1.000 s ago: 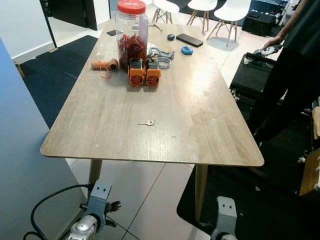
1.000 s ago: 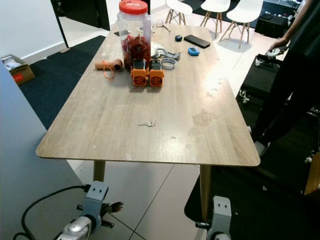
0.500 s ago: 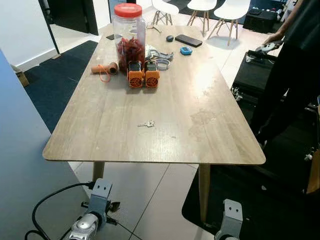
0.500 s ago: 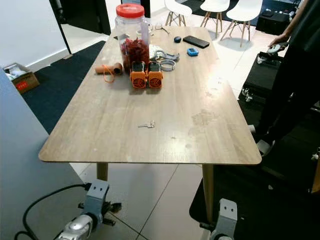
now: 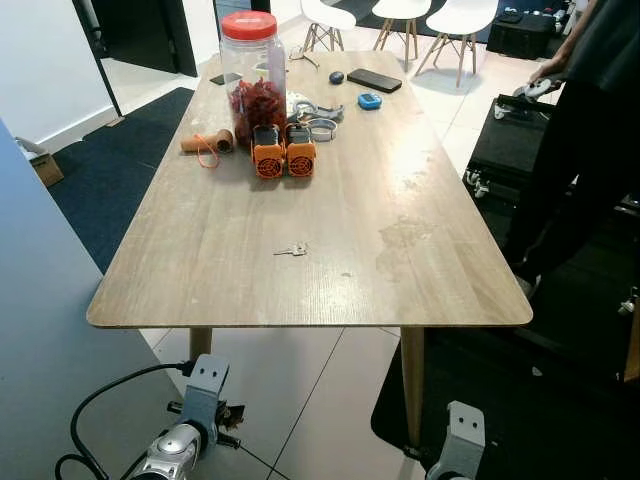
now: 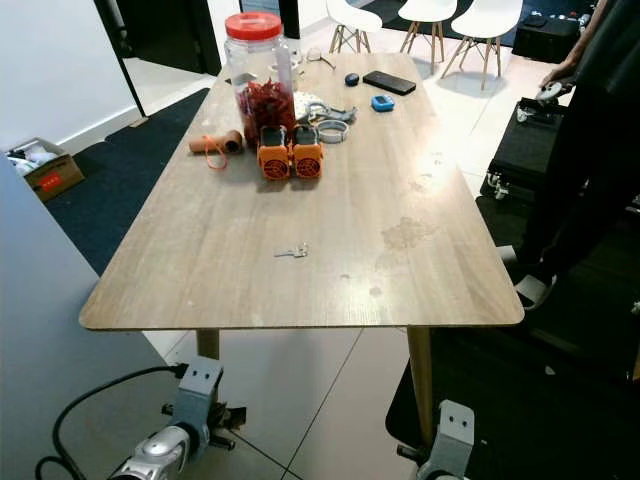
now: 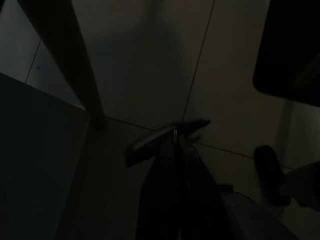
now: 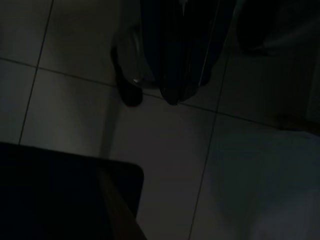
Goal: Hang keys on a hook
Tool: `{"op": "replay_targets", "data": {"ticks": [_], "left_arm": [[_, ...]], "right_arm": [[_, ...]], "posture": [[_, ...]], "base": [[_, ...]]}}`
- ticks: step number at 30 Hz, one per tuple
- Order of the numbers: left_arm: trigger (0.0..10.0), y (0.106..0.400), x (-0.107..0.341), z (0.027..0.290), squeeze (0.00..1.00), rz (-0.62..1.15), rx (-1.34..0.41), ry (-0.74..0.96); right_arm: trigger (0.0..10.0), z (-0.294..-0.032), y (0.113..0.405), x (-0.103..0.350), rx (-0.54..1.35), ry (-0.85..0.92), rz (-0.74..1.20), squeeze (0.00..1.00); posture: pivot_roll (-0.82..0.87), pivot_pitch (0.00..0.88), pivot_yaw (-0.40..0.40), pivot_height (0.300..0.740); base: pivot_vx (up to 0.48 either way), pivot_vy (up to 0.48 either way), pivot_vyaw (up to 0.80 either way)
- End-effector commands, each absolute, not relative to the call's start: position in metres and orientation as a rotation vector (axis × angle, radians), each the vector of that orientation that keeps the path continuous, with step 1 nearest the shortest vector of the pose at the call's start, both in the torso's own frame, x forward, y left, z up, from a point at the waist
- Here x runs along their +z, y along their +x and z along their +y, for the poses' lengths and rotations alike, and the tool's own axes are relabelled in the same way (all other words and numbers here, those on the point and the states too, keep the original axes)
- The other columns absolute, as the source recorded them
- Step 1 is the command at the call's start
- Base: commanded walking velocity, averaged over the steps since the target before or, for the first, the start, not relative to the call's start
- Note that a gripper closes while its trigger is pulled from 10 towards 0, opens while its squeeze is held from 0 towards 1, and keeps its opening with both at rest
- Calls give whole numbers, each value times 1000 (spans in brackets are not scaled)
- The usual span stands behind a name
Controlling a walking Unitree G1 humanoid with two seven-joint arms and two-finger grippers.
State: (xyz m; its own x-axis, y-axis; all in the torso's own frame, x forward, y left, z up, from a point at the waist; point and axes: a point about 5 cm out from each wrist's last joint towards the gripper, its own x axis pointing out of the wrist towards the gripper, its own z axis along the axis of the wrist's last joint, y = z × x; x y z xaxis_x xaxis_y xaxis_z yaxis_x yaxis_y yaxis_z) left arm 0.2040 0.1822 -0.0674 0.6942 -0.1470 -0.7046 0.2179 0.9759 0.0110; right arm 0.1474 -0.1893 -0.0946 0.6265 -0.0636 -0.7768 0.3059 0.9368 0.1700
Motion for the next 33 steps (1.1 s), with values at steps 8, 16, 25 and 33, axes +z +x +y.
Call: {"op": "replay_targets", "data": {"ticks": [8,16,25,33], "left_arm": [[10000,200,-70,182,0,800,-203,97],[10000,197,-72,182,0,802,-208,102],[10000,197,-72,182,0,804,-219,118],[10000,199,-70,184,0,803,-222,134]], "right_arm": [[10000,-186,148,-95,-206,309,871,0],[10000,-185,150,-94,-188,292,868,0],[10000,-181,147,-96,-157,266,890,0],[10000,-178,147,-95,-73,181,889,0]], "posture": [[54,33,-4,740],[60,36,-6,740],[57,34,0,740],[59,19,1,740]], "base": [[0,0,0],[0,0,0],[0,0,0],[0,0,400]]}}
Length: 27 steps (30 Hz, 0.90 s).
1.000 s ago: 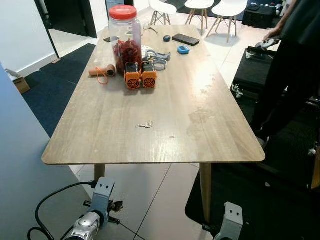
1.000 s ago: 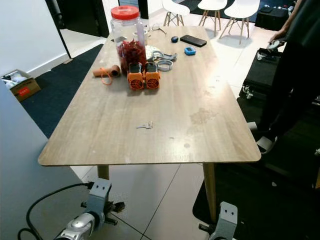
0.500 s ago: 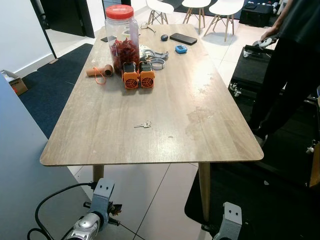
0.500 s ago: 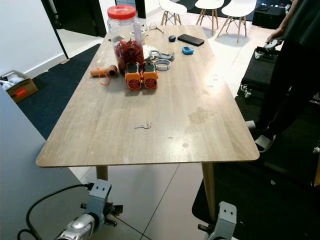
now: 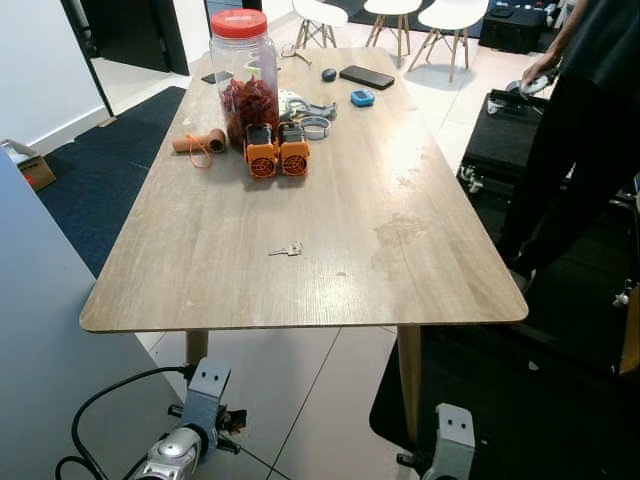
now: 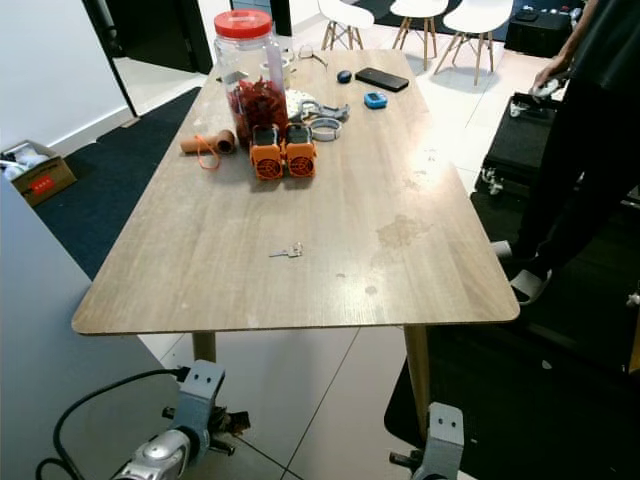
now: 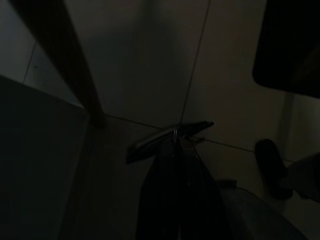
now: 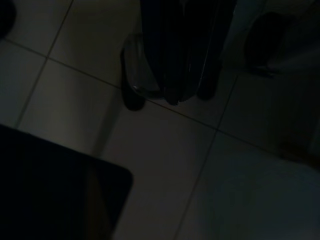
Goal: Hang keys on a hook
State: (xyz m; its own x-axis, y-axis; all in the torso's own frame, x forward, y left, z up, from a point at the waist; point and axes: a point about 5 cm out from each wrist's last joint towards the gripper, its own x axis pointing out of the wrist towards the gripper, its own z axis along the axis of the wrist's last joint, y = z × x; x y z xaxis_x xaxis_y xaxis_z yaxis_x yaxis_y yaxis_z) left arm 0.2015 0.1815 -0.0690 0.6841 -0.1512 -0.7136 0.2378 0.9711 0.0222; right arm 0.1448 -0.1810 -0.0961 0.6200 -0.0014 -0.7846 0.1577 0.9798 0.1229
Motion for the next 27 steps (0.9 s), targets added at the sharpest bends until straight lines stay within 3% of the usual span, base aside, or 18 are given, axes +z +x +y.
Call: {"op": "replay_targets", "data": {"ticks": [1,27], "left_arm": [[10000,199,-70,185,0,804,-222,135],[10000,197,-71,183,0,800,-216,131]], "right_arm": [[10000,-177,147,-95,-67,183,891,0],[10000,-175,147,-95,-21,175,895,0]], "posture": [[58,18,1,740],[58,15,-14,740]], "base": [[0,0,800],[0,0,800]]}}
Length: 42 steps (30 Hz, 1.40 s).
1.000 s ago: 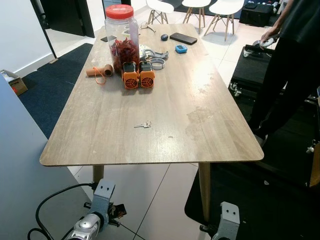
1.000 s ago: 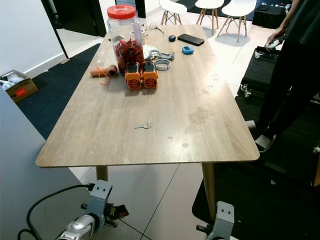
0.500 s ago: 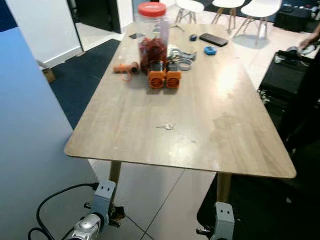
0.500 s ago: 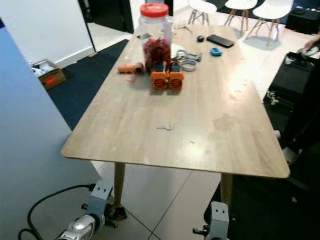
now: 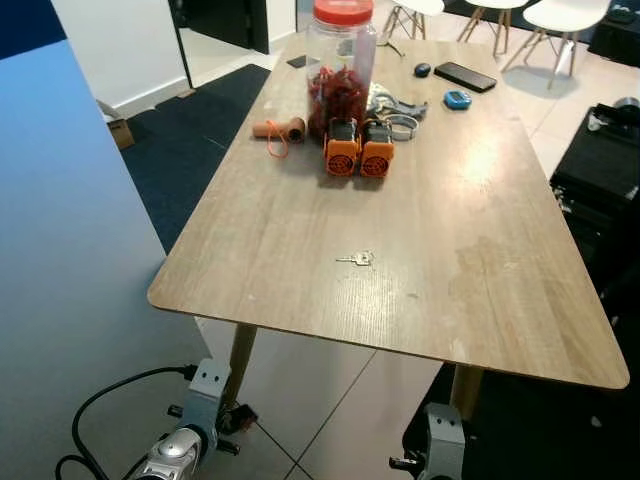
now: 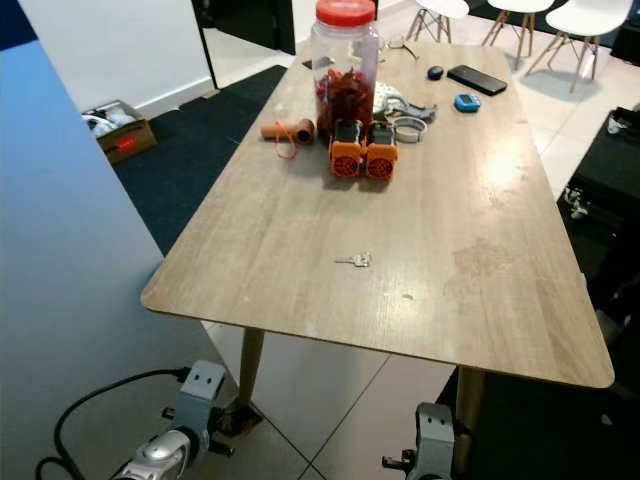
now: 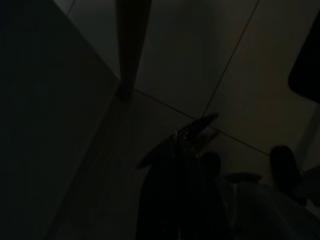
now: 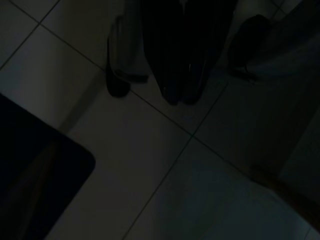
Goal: Hang keys on a hook
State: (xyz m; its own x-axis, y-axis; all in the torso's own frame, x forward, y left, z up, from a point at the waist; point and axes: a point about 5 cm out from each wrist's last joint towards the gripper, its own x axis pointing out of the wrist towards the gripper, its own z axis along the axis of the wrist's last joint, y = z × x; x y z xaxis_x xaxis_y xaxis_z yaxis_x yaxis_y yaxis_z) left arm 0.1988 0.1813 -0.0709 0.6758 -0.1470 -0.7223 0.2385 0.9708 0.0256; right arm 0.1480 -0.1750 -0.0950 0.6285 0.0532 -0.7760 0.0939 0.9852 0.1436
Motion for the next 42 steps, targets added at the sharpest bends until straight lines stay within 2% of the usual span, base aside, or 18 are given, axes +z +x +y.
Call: {"op": "replay_targets", "data": {"ticks": [1,25,42], "left_arm": [[10000,198,-71,183,0,800,-216,132],[10000,200,-69,186,0,786,-196,128],[10000,199,-68,203,0,808,-117,182]], "right_arm": [[10000,-175,146,-96,-21,175,895,0],[10000,-173,149,-95,-3,175,894,0],[10000,-172,154,-93,-13,185,882,0]], "posture": [[61,14,-13,740],[64,17,-20,740],[71,29,-25,740]], "base": [[0,0,800],[0,0,800],[0,0,800]]}}
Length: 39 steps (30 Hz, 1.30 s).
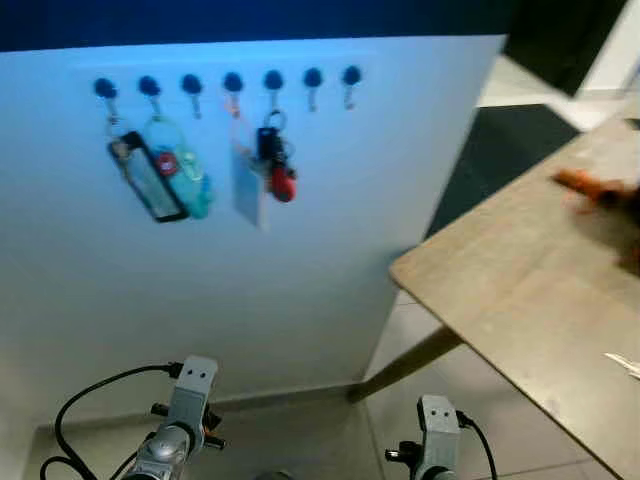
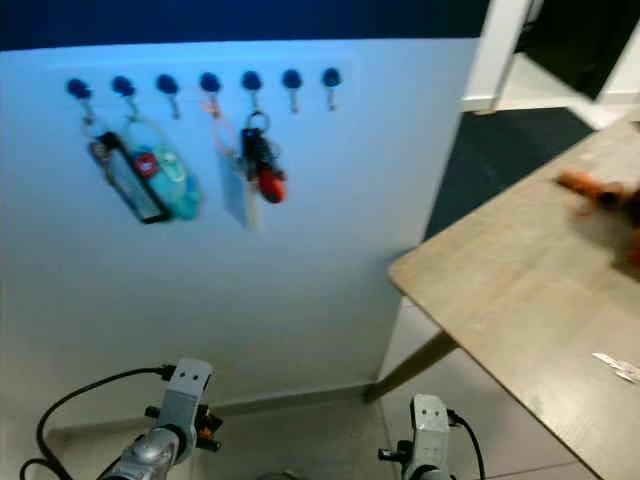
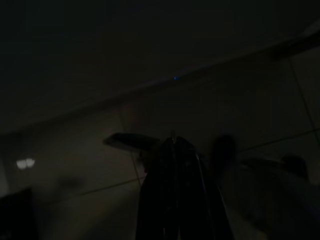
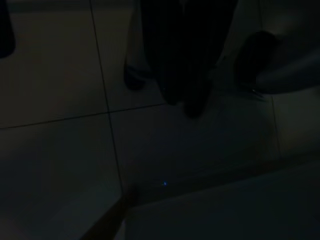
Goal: Hang keys on a hook
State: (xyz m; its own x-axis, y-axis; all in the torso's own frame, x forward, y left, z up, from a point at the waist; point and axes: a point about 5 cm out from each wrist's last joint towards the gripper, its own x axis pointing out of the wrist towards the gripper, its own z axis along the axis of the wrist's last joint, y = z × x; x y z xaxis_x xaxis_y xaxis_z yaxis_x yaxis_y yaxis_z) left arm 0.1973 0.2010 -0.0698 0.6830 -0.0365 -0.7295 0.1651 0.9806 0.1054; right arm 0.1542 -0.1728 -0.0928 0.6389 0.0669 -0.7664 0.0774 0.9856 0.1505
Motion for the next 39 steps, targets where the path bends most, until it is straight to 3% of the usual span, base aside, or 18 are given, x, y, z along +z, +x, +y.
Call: {"op": "replay_targets", "data": {"ticks": [1,21,33,39], "left_arm": [[10000,199,-68,203,0,808,-117,182],[10000,204,-67,198,0,806,-171,214],[10000,206,-66,197,0,802,-187,225],[10000,209,-64,196,0,797,-194,232]], "right_arm": [[10000,-172,154,-93,-13,185,882,0],[10000,-171,154,-93,-36,197,878,0],[10000,-174,155,-92,-91,236,848,0],[10000,-172,152,-93,-97,259,850,0]], "posture": [[71,29,-25,740],[68,30,-13,740],[63,28,3,740],[55,29,15,740]], "base": [[0,0,800],[0,0,792],[0,0,0],[0,0,-772]]}}
